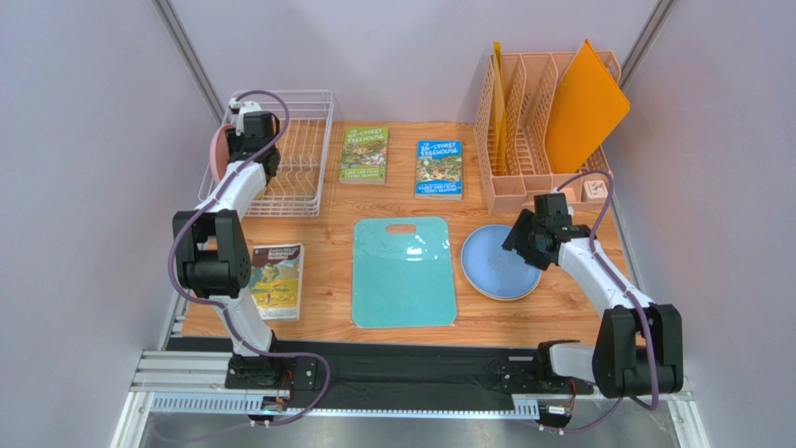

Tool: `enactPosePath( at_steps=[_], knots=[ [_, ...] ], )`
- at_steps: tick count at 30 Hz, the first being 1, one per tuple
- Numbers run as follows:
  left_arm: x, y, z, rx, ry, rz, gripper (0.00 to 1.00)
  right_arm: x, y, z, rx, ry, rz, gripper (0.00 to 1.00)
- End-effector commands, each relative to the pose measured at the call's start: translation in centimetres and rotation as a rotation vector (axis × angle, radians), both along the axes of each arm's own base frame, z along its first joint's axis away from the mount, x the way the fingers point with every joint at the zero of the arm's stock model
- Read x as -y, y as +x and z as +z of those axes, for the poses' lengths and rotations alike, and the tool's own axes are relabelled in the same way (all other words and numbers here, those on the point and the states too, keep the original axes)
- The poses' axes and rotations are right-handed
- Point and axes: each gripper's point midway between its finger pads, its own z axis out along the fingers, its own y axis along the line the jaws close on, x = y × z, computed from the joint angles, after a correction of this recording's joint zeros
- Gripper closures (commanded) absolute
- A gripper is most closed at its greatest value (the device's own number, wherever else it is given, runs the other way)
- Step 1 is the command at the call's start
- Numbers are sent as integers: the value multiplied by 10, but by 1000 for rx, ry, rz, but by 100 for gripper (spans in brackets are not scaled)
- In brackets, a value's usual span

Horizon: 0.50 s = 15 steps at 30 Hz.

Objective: Unload the plates from the dish rack

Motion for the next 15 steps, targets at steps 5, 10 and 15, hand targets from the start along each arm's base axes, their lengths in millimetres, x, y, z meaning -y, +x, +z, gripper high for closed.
enactPosePath(
  at_steps=[5,10,15],
  knots=[
    [-10,-3,22,63,43,37,82,-2,20,7,58,6,12,34],
    [-12,-12,24,63,58,73,100,-2,19,6,55,6,12,34],
    [-4,-15,32,59,142,80,100,-8,15,4,47,32,33,34]
  ],
)
